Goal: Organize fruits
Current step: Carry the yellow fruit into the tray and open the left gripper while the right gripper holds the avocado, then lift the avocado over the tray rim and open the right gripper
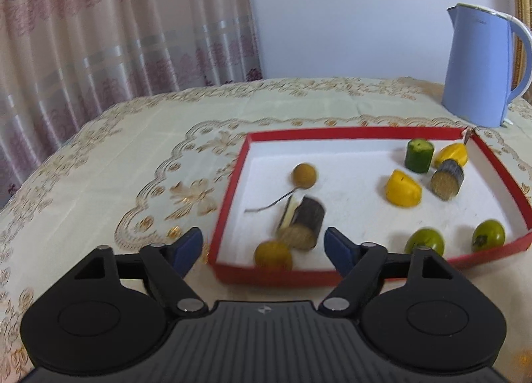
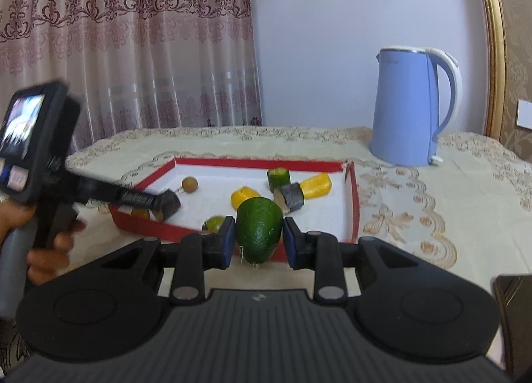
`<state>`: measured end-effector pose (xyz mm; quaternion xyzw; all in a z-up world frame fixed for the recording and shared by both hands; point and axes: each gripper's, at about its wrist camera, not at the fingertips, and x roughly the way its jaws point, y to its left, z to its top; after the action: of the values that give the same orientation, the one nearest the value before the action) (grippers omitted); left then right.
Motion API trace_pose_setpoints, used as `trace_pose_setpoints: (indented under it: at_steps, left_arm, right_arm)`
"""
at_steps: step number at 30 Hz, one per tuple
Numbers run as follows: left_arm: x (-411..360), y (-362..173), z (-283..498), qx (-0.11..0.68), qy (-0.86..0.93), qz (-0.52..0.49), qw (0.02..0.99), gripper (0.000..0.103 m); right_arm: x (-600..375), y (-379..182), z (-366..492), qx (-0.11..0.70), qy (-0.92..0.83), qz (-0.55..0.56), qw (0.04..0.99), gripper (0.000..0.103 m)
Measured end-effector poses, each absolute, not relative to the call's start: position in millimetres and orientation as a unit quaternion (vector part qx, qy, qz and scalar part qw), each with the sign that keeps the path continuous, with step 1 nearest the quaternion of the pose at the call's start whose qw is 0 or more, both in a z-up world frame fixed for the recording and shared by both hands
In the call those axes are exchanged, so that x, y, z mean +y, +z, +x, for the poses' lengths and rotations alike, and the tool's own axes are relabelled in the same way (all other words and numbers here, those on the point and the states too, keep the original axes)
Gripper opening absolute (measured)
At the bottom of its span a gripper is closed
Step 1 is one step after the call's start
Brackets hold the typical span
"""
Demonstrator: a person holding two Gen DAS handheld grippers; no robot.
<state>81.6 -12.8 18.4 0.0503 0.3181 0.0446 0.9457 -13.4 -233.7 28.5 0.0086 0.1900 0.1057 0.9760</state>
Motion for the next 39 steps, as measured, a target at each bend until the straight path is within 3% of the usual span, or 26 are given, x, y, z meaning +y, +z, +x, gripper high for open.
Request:
trace_pose_setpoints:
  at_steps: [6, 29, 39]
  left_arm:
    - [-10, 17, 64, 0.305, 0.058, 0.063, 0.948, 0.087]
    - [-7, 16, 51, 0.3, 0.064, 0.07, 0.949, 0.087]
    - [-5, 19, 49, 0.294, 0.07, 0.072, 0.95, 0.087]
  right_arm:
    - [-234, 47, -4, 0.169, 0.098, 0.0, 0.981, 0.029]
    - [-261, 121, 21, 0.071, 0.053, 0.012, 0.996, 0.029]
    - [-217, 67, 87, 0.19, 0.126, 0.023, 0.973, 0.029]
